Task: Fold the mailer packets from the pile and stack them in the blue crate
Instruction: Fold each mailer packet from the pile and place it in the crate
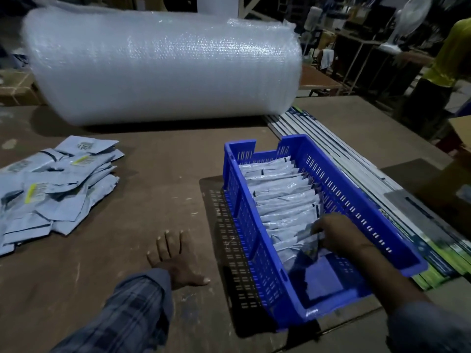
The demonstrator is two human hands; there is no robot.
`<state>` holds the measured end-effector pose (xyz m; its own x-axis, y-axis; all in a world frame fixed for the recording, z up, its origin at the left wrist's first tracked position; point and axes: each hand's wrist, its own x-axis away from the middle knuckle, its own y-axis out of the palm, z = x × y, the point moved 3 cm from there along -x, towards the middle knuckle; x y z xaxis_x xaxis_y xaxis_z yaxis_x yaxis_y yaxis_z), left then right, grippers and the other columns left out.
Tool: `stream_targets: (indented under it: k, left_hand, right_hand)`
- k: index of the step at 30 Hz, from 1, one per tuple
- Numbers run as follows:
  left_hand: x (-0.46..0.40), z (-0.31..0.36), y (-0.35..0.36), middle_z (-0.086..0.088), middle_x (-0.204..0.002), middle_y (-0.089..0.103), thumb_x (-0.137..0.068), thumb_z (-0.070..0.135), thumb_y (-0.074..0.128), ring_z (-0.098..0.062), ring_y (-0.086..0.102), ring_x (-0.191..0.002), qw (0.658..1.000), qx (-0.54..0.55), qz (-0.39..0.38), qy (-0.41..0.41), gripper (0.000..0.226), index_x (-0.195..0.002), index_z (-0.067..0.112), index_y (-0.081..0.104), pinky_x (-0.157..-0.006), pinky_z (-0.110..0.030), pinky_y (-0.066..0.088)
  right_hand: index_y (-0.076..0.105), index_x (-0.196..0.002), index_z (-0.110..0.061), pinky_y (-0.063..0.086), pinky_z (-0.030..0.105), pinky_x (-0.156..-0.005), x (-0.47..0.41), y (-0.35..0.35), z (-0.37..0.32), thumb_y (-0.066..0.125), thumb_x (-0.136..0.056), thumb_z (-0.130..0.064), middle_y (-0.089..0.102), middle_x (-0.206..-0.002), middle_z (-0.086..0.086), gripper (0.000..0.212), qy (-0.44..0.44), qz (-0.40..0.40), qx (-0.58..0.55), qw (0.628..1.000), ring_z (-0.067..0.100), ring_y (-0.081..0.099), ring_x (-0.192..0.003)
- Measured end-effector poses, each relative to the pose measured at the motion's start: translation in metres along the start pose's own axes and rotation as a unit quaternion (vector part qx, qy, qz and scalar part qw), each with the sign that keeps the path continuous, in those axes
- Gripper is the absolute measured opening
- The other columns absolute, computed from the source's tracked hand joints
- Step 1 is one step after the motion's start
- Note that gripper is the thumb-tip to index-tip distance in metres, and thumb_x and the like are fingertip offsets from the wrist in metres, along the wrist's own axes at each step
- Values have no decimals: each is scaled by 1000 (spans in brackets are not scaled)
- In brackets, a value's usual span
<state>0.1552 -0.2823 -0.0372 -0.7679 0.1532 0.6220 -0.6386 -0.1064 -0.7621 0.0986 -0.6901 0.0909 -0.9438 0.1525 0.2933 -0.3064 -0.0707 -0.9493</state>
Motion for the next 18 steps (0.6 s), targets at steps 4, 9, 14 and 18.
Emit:
stream_targets:
  k: [4, 9, 14, 18]
  left_hand:
    - [-8, -7, 6, -13, -148, -60, -48, 101, 67, -44, -49, -142, 1000, 30, -1, -2, 165, -139, 36, -55, -117, -71, -17]
    - [-9, -6, 7, -14, -147, -60, -56, 98, 68, -45, -47, -145, 1000, 25, -11, 8, 160, -132, 33, -57, -119, -70, -15]
    - [-7, -8, 9, -8, -143, -64, -53, 95, 74, -41, -52, -141, 999, 41, -4, 21, 164, -132, 33, -56, -117, -70, -19]
    - [-15, -20, 22, -2, -163, -47, -56, 97, 65, -31, -42, -152, 990, 93, 88, 60, 151, -159, 42, -30, -121, -62, -18]
  right_hand:
    - [76, -108, -38, 42, 36, -100, -6, 3, -7, 79, -76, -49, 73, -108, -9, 34, -19, 3, 85, 996, 24, 62, -111]
    - [73, -107, -33, 41, 40, -103, -4, 2, -10, 76, -82, -45, 69, -113, -5, 28, -17, 18, 126, 992, 23, 59, -112]
    - [69, -112, -35, 40, 39, -107, 6, -6, -14, 80, -84, -29, 68, -120, -6, 31, 17, 27, 116, 993, 20, 58, -117]
    - [66, -122, -35, 46, 42, -105, 19, -11, -22, 86, -81, -33, 71, -117, -6, 45, 44, 64, 48, 996, 21, 63, -112]
